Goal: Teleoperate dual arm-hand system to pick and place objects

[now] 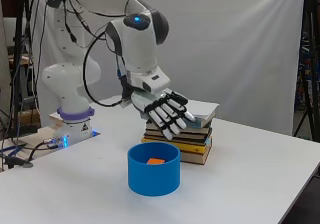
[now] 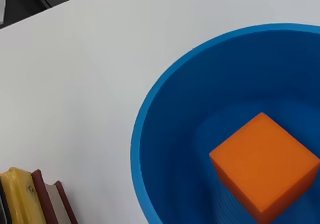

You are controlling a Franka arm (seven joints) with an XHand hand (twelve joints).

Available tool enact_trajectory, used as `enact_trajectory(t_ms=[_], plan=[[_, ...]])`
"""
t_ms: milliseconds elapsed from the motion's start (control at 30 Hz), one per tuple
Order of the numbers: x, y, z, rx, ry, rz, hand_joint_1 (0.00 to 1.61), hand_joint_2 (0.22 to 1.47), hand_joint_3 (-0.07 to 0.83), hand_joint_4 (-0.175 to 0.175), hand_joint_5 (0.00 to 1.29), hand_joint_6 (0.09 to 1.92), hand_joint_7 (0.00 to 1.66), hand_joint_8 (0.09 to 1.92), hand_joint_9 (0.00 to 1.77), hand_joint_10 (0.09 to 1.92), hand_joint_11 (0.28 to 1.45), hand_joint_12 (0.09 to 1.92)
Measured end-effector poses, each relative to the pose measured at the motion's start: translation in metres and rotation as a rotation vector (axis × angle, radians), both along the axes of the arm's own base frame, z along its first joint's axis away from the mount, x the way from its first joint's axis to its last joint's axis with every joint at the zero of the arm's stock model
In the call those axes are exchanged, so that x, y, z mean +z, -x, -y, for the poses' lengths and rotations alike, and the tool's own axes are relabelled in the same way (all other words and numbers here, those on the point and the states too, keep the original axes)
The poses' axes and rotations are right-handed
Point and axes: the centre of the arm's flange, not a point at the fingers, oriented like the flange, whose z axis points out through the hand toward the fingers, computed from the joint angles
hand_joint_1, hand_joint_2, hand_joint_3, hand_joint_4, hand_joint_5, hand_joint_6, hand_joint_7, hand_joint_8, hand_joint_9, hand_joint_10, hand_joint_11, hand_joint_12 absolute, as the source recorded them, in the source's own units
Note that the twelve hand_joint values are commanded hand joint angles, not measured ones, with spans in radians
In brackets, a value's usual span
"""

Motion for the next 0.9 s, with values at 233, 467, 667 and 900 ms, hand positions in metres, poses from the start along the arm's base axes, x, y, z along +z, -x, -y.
enact_trajectory(t_ms=[233,467,667,900], plan=[[0.110,0.013,-0.035,0.078,0.078,0.165,0.09,0.96,0.006,0.055,0.17,0.09,0.23,0.09,0.41,0.09,0.46,0.09],[0.184,0.026,-0.107,0.228,0.133,0.200,0.18,0.97,0.001,0.059,0.16,0.09,0.20,0.09,0.38,0.09,0.43,0.09],[0.185,0.027,-0.136,0.201,0.175,0.182,0.20,0.98,0.003,0.071,0.15,0.09,0.20,0.09,0.37,0.09,0.42,0.09],[0.174,0.015,-0.133,0.195,0.193,0.171,0.23,0.98,0.003,0.079,0.16,0.09,0.19,0.09,0.36,0.09,0.41,0.09]])
